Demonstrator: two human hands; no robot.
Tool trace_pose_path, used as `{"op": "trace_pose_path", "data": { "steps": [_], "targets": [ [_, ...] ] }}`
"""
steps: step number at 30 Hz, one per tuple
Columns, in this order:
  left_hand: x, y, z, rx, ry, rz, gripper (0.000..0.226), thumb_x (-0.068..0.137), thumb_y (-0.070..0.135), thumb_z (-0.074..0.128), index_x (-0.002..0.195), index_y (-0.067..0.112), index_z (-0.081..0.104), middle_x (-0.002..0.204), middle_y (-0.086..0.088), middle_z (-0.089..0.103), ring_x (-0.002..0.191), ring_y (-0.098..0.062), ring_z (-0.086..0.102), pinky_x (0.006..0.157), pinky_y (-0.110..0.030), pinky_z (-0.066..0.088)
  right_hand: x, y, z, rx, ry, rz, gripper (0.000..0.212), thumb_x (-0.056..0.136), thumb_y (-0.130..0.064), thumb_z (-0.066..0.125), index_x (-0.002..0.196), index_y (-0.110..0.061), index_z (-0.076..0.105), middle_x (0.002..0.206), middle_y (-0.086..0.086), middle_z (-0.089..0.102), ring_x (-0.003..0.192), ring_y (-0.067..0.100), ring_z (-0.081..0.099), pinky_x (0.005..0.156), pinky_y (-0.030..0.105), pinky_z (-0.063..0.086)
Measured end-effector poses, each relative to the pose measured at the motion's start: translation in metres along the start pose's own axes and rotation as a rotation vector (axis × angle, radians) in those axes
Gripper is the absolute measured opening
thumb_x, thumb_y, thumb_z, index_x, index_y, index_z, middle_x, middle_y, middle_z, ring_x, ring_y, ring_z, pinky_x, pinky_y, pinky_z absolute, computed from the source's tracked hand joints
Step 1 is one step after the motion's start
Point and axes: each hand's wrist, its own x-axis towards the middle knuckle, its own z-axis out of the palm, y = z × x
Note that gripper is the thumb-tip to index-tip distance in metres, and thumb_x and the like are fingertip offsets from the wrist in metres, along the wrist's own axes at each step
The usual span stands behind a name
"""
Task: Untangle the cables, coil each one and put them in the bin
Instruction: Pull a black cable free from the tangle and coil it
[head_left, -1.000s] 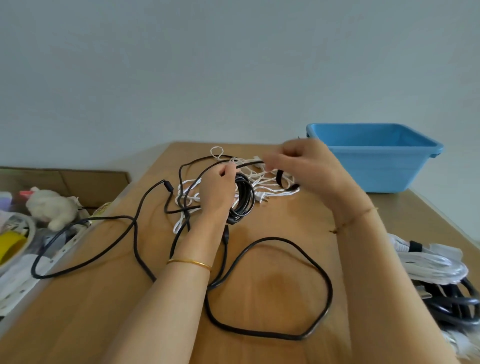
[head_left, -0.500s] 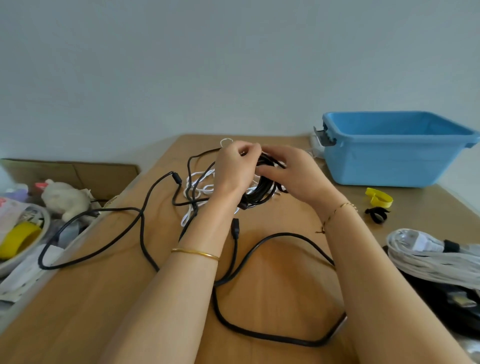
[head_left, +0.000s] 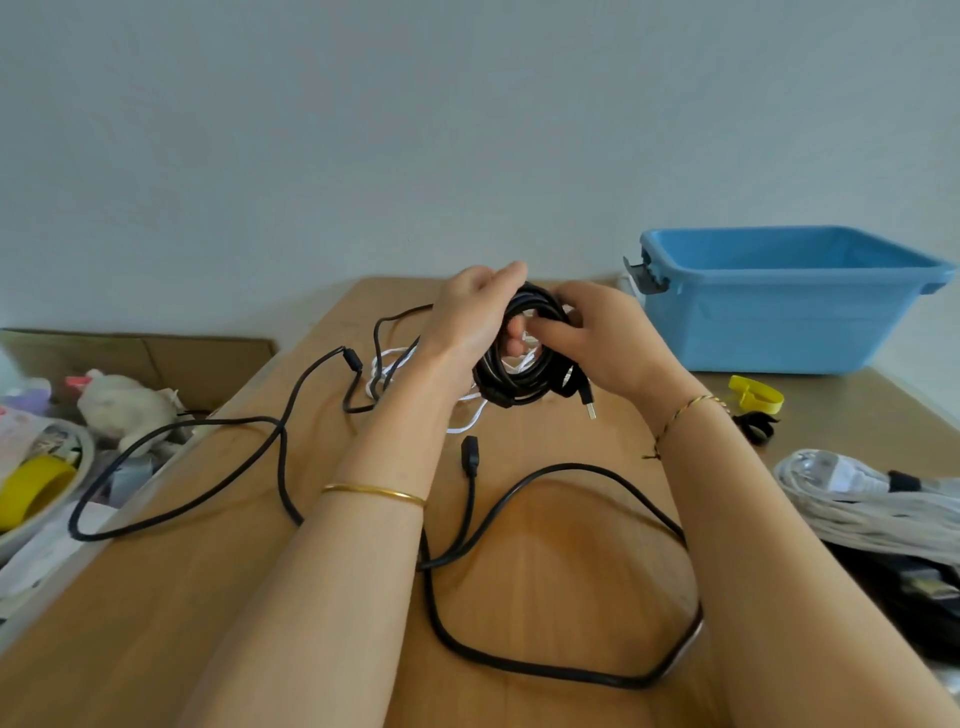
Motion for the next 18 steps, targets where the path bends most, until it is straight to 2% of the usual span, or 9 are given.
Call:
{"op": "trace_pose_path", "data": {
  "steps": [3, 5, 7, 9, 11, 13, 17, 18],
  "targets": [
    [0.005, 0.0, -0.011, 0.033, -0.051, 0.002, 0.023, 0.093, 0.03, 0.057, 0.082, 0.01, 0.053, 0.055, -0.004, 0.063, 0.053, -0.022, 0.061, 0.065, -0.038, 0.057, -0.002, -0.003, -0.001, -0.026, -0.045, -0.017, 0.016, 0.087, -0.022, 0.061, 0.079, -0.008, 0.06, 0.068, 0.001, 0.057, 0.063, 0.014, 0.049, 0.059, 0.03, 0.036],
    [0.007, 0.0, -0.017, 0.097, -0.107, -0.009, 0.029, 0.088, 0.037, 0.065, 0.08, 0.013, 0.052, 0.063, -0.006, 0.068, 0.06, -0.024, 0.064, 0.073, -0.044, 0.058, -0.003, -0.005, 0.001, -0.048, -0.073, -0.039, 0.018, 0.088, -0.024, 0.062, 0.078, -0.009, 0.059, 0.065, 0.0, 0.055, 0.061, 0.011, 0.045, 0.058, 0.028, 0.035],
    [0.006, -0.002, -0.019, 0.152, -0.154, -0.033, 0.034, 0.081, 0.04, 0.074, 0.085, 0.013, 0.053, 0.067, -0.004, 0.069, 0.057, -0.019, 0.065, 0.063, -0.036, 0.058, -0.003, -0.005, 0.002, -0.049, -0.082, -0.055, 0.013, 0.088, -0.023, 0.062, 0.082, -0.012, 0.061, 0.068, -0.002, 0.057, 0.063, 0.01, 0.048, 0.06, 0.026, 0.038],
    [0.005, -0.005, -0.017, 0.18, -0.174, -0.019, 0.034, 0.079, 0.035, 0.076, 0.092, 0.011, 0.056, 0.07, -0.003, 0.068, 0.053, -0.013, 0.063, 0.053, -0.028, 0.052, -0.003, -0.003, 0.002, -0.06, -0.075, -0.042, 0.012, 0.089, -0.023, 0.062, 0.08, -0.016, 0.058, 0.064, -0.005, 0.052, 0.059, 0.008, 0.045, 0.055, 0.023, 0.035],
    [0.006, -0.009, -0.018, 0.205, -0.218, 0.013, 0.029, 0.083, 0.033, 0.072, 0.093, 0.009, 0.06, 0.071, -0.004, 0.066, 0.052, -0.014, 0.062, 0.055, -0.029, 0.051, -0.004, -0.001, 0.003, -0.065, -0.075, -0.021, 0.013, 0.088, -0.021, 0.062, 0.081, -0.011, 0.06, 0.065, -0.002, 0.052, 0.061, 0.013, 0.045, 0.055, 0.025, 0.034],
    [0.008, -0.009, -0.02, 0.231, -0.247, 0.037, 0.027, 0.087, 0.031, 0.068, 0.091, 0.006, 0.063, 0.071, -0.007, 0.064, 0.05, -0.014, 0.06, 0.062, -0.033, 0.054, -0.004, -0.001, 0.005, -0.056, -0.068, -0.015, 0.014, 0.088, -0.02, 0.062, 0.089, -0.007, 0.063, 0.072, 0.003, 0.057, 0.068, 0.017, 0.05, 0.061, 0.03, 0.038],
    [0.011, -0.009, -0.014, 0.299, -0.2, 0.126, 0.028, 0.094, 0.027, 0.06, 0.075, 0.006, 0.059, 0.044, 0.006, 0.047, 0.043, -0.011, 0.047, 0.062, -0.033, 0.048, -0.003, -0.003, 0.008, -0.053, -0.031, -0.012, 0.015, 0.089, -0.022, 0.06, 0.097, -0.009, 0.063, 0.082, 0.003, 0.061, 0.077, 0.018, 0.055, 0.067, 0.03, 0.04],
    [0.011, -0.011, -0.012, 0.311, -0.179, 0.136, 0.029, 0.096, 0.026, 0.058, 0.074, 0.007, 0.058, 0.043, 0.006, 0.044, 0.045, -0.013, 0.045, 0.061, -0.033, 0.047, -0.003, -0.003, 0.007, -0.048, -0.042, -0.004, 0.019, 0.089, -0.023, 0.061, 0.103, -0.011, 0.063, 0.086, 0.003, 0.062, 0.081, 0.018, 0.056, 0.069, 0.029, 0.043]
  ]
}}
